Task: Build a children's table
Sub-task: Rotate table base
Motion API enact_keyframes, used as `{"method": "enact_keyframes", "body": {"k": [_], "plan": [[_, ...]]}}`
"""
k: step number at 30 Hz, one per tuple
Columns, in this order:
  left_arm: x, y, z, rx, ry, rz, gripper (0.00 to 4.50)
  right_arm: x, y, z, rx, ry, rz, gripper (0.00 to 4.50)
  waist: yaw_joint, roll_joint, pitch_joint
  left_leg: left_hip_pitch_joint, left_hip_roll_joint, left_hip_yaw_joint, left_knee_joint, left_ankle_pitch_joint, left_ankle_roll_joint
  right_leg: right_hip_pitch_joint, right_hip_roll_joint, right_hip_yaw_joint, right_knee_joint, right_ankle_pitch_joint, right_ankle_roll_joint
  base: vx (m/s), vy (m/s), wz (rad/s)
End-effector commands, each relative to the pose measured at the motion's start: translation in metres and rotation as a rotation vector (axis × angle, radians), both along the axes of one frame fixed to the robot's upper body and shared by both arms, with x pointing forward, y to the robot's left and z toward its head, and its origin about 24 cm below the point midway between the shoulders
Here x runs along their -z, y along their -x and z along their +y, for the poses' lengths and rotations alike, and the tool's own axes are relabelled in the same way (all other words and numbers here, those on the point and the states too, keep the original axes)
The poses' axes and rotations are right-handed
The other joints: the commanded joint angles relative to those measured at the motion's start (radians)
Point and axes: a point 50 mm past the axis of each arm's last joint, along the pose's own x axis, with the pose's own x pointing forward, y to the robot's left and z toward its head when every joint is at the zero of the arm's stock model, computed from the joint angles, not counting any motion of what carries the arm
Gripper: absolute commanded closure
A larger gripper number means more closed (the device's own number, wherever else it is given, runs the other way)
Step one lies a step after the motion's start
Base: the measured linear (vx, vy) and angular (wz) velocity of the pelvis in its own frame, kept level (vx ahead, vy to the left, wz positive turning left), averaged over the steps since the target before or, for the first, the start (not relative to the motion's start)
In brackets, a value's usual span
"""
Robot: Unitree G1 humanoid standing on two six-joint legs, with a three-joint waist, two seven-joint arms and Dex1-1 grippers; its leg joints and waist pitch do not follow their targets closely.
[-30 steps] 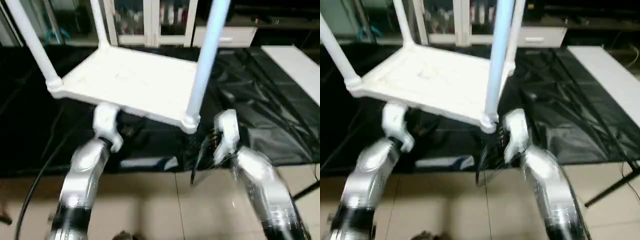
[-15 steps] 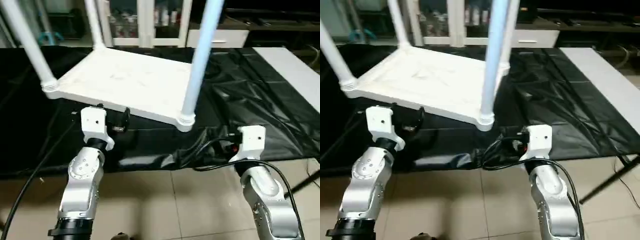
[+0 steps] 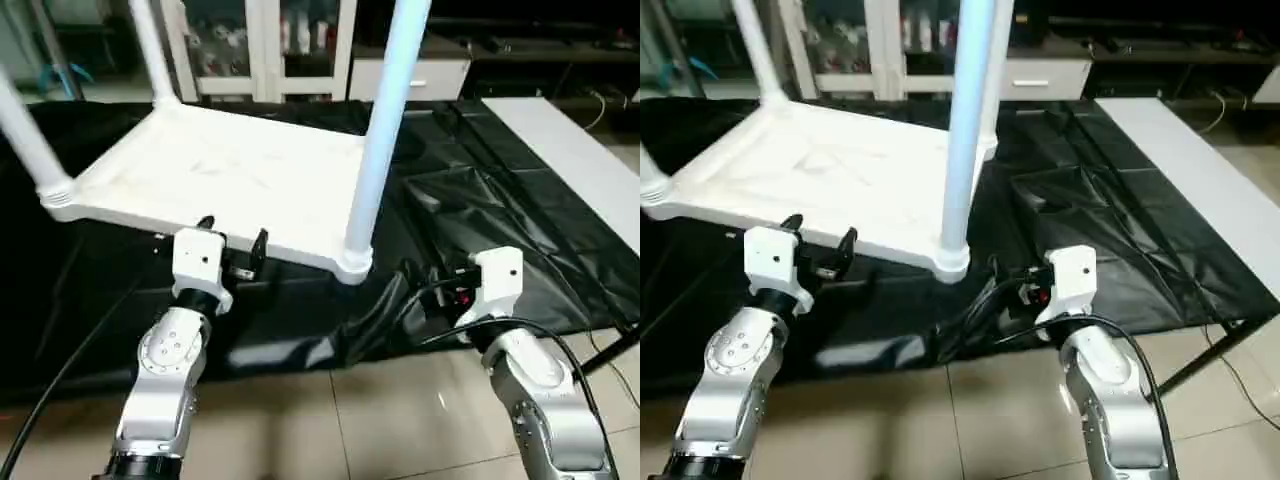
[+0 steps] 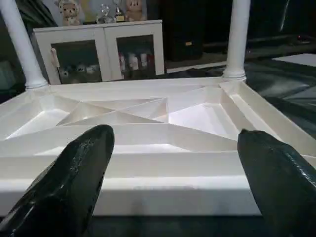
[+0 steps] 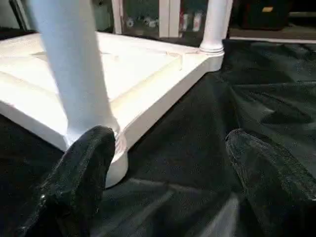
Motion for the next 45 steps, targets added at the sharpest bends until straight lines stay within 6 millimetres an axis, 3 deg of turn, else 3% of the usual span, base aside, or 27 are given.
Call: {"method": "enact_keyframes", "body": {"k": [1,2,3,5,8,9,10,11,12,13,14,15,16,17,18,19,20,21,22,23,24,25,27,28,34,39,45], "plan": [[-0.003,0.002,-0.005,0.025,-0.005,-0.018,0.08,0.001,-0.003,-0.001,-0.018,0.009,-0.001,0.53,0.003,0.008,-0.068,0.021,-0.019,0.005,-0.067,-0.192,0.176,0.047,0.009,0.001,-0.029,-0.033,-0.202,0.182,0.006,0.06],[-0.003,0.002,-0.006,0.031,-0.005,-0.017,0.08,0.001,-0.003,-0.001,-0.019,0.012,0.000,0.53,0.008,0.005,-0.078,0.019,-0.032,0.004,-0.052,-0.115,0.208,0.066,0.020,0.004,-0.017,0.072,-0.192,0.097,0.000,0.04],[-0.003,0.003,-0.007,0.038,-0.015,-0.016,0.08,0.001,-0.003,-0.001,-0.018,0.011,-0.003,0.53,0.010,0.007,-0.081,0.036,-0.038,-0.002,-0.043,-0.051,0.247,0.063,0.034,0.001,-0.003,0.155,-0.166,0.197,-0.001,0.12],[-0.002,0.003,-0.008,0.042,-0.024,-0.015,0.08,-0.001,-0.002,-0.001,-0.022,0.003,-0.008,0.53,0.009,0.001,-0.081,0.043,-0.049,-0.014,-0.023,0.020,0.300,0.072,0.050,0.003,0.015,0.227,-0.118,0.207,-0.009,0.13],[0.000,0.003,-0.008,0.035,-0.020,-0.006,0.08,-0.001,0.000,-0.001,-0.038,0.006,-0.010,0.53,0.001,0.007,-0.086,0.091,-0.045,-0.057,0.007,0.188,0.394,0.039,0.070,-0.005,0.069,0.274,-0.041,0.209,-0.027,0.18],[0.001,0.004,-0.009,0.041,-0.019,-0.003,0.08,0.000,0.001,-0.003,-0.042,0.007,-0.009,0.53,-0.032,0.001,-0.096,0.182,0.006,-0.143,0.032,0.414,0.534,-0.063,0.045,-0.017,0.132,0.106,0.031,0.183,-0.082,-0.01],[0.001,0.004,-0.009,0.041,-0.019,-0.003,0.08,0.000,0.001,-0.003,-0.042,0.007,-0.009,0.53,-0.037,0.002,-0.089,0.193,0.013,-0.171,0.033,0.465,0.569,-0.093,0.025,-0.015,0.143,0.018,0.042,0.152,-0.132,-0.30],[0.000,0.004,-0.009,0.042,-0.020,-0.003,0.08,0.000,0.001,-0.003,-0.047,0.008,-0.009,0.53,-0.009,-0.039,-0.073,0.066,-0.099,-0.122,0.087,0.413,0.481,0.034,0.014,0.045,0.090,0.041,0.050,0.152,-0.132,-0.30],[0.000,0.004,-0.008,0.042,-0.021,-0.004,0.08,-0.001,0.001,-0.004,-0.051,0.009,-0.010,0.53,0.039,-0.079,-0.073,-0.093,-0.198,-0.064,0.159,0.199,0.411,0.211,0.014,0.125,0.060,0.194,0.091,0.181,-0.043,-0.07],[0.000,0.005,-0.006,0.040,-0.009,-0.009,0.08,-0.001,0.001,-0.004,-0.058,0.007,-0.012,0.53,0.102,-0.050,-0.047,-0.191,-0.148,-0.068,0.243,-0.124,0.251,0.247,-0.105,0.246,0.018,0.688,0.031,0.187,0.145,0.58],[0.000,0.005,-0.006,0.040,-0.004,-0.011,0.08,-0.001,0.001,-0.005,-0.060,0.007,-0.012,0.53,0.125,-0.067,-0.047,-0.215,-0.089,-0.083,0.226,-0.083,0.102,0.246,-0.061,0.224,0.062,1.074,-0.016,0.187,0.145,0.58],[0.001,0.006,-0.004,0.037,-0.010,-0.008,0.08,-0.001,0.001,-0.005,-0.061,0.011,-0.011,0.53,0.136,-0.022,-0.072,-0.176,-0.082,-0.068,0.118,0.179,0.146,0.238,0.127,0.084,0.169,1.171,0.082,-0.049,0.202,0.43],[0.004,0.006,-0.002,0.025,-0.015,0.006,0.08,-0.001,0.000,-0.006,-0.064,0.013,-0.011,0.53,0.094,0.016,-0.086,-0.050,-0.025,-0.136,0.118,0.430,0.285,0.088,0.160,0.008,0.239,0.942,0.145,-0.215,0.054,-0.31],[0.005,0.007,0.000,0.016,-0.020,0.018,0.08,-0.001,0.000,-0.006,-0.065,0.015,-0.011,0.53,0.045,0.083,-0.073,0.008,0.083,-0.273,0.056,0.763,0.489,-0.076,0.044,-0.020,0.298,0.041,0.047,-0.215,0.054,-0.31],[0.006,0.007,0.001,0.016,-0.019,0.028,0.08,-0.003,0.000,-0.004,-0.084,0.014,-0.016,0.53,0.074,0.042,-0.091,0.036,0.092,-0.259,0.138,1.195,0.495,-0.129,0.011,0.019,0.258,0.028,0.058,-0.020,-0.093,-0.36],[0.007,0.006,0.002,0.018,-0.020,0.029,0.08,-0.003,0.000,-0.004,-0.089,0.015,-0.018,0.53,0.093,0.043,-0.093,0.019,0.071,-0.228,0.147,1.309,0.429,-0.133,0.009,0.023,0.242,0.103,0.081,0.000,0.000,0.00],[0.007,0.006,0.002,0.020,-0.022,0.030,0.08,-0.004,0.000,-0.003,-0.095,0.017,-0.019,0.53,0.114,0.029,-0.092,-0.027,0.003,-0.153,0.143,1.495,0.254,-0.119,0.037,0.015,0.191,0.299,0.080,0.000,0.000,0.00],[0.007,0.006,0.002,0.022,-0.030,0.032,0.08,-0.004,0.000,-0.002,-0.103,0.018,-0.021,0.53,0.118,-0.009,-0.086,-0.040,-0.017,-0.133,0.118,1.325,0.160,-0.123,0.022,0.033,0.125,0.408,0.026,-0.174,0.044,0.12],[0.008,0.006,0.001,0.039,-0.038,0.036,0.08,-0.004,0.000,-0.002,-0.108,0.019,-0.023,0.53,0.110,-0.023,-0.076,-0.050,-0.040,-0.118,0.127,1.102,0.141,-0.133,-0.006,0.050,0.087,0.437,-0.015,-0.144,0.000,0.19],[0.008,0.006,0.002,0.051,-0.046,0.040,0.08,-0.004,0.000,-0.001,-0.114,0.018,-0.024,0.53,0.112,-0.033,-0.059,-0.078,-0.068,-0.081,0.109,0.525,0.128,-0.109,-0.046,0.070,0.056,0.329,-0.051,-0.144,0.000,0.19],[0.008,0.007,0.002,0.069,-0.052,0.040,0.08,-0.004,0.000,-0.001,-0.117,0.018,-0.025,0.53,0.112,-0.035,-0.053,-0.085,-0.037,-0.087,0.060,0.082,0.084,-0.070,-0.088,0.091,0.028,0.038,-0.059,-0.067,-0.049,0.11],[0.008,0.007,0.002,0.078,-0.055,0.039,0.08,-0.004,0.000,-0.001,-0.118,0.018,-0.025,0.53,0.115,-0.030,-0.051,-0.077,-0.026,-0.088,0.038,-0.035,0.050,-0.061,-0.086,0.088,0.021,-0.102,-0.059,-0.082,-0.077,0.01],[0.009,0.008,0.003,0.106,-0.074,0.054,0.08,-0.004,-0.001,-0.001,-0.118,0.012,-0.027,0.53,0.090,-0.013,-0.035,-0.049,-0.004,-0.075,-0.028,-0.341,-0.006,-0.073,-0.063,0.070,-0.013,-0.428,-0.097,-0.086,-0.073,0.01],[0.009,0.007,0.004,0.119,-0.075,0.059,0.08,-0.004,-0.001,-0.001,-0.118,0.010,-0.027,0.53,0.079,-0.013,-0.030,-0.044,0.002,-0.074,-0.042,-0.420,-0.028,-0.076,-0.057,0.063,-0.023,-0.475,-0.095,-0.077,-0.041,-0.03],[0.004,0.002,0.003,0.216,-0.065,0.065,0.08,-0.001,-0.001,-0.004,-0.108,0.015,-0.015,0.53,0.055,-0.003,-0.037,-0.052,0.004,-0.069,-0.046,-0.341,-0.016,-0.069,-0.053,0.066,-0.014,-0.306,-0.138,-0.023,-0.011,-0.01],[0.002,0.005,-0.004,0.522,-0.056,0.202,0.08,-0.002,0.002,-0.015,-0.137,0.046,-0.012,0.53,0.048,0.000,-0.044,-0.054,0.002,-0.063,-0.043,-0.302,-0.007,-0.071,-0.048,0.065,-0.005,-0.259,-0.157,0.000,0.000,0.00],[-0.015,-0.003,0.014,0.854,-0.279,0.312,0.08,-0.008,0.014,-0.039,-0.355,0.101,0.033,0.53,0.048,0.003,-0.056,-0.053,-0.001,-0.051,-0.025,-0.127,0.058,-0.057,-0.035,0.057,0.021,0.028,-0.228,0.000,0.000,0.00]]}}
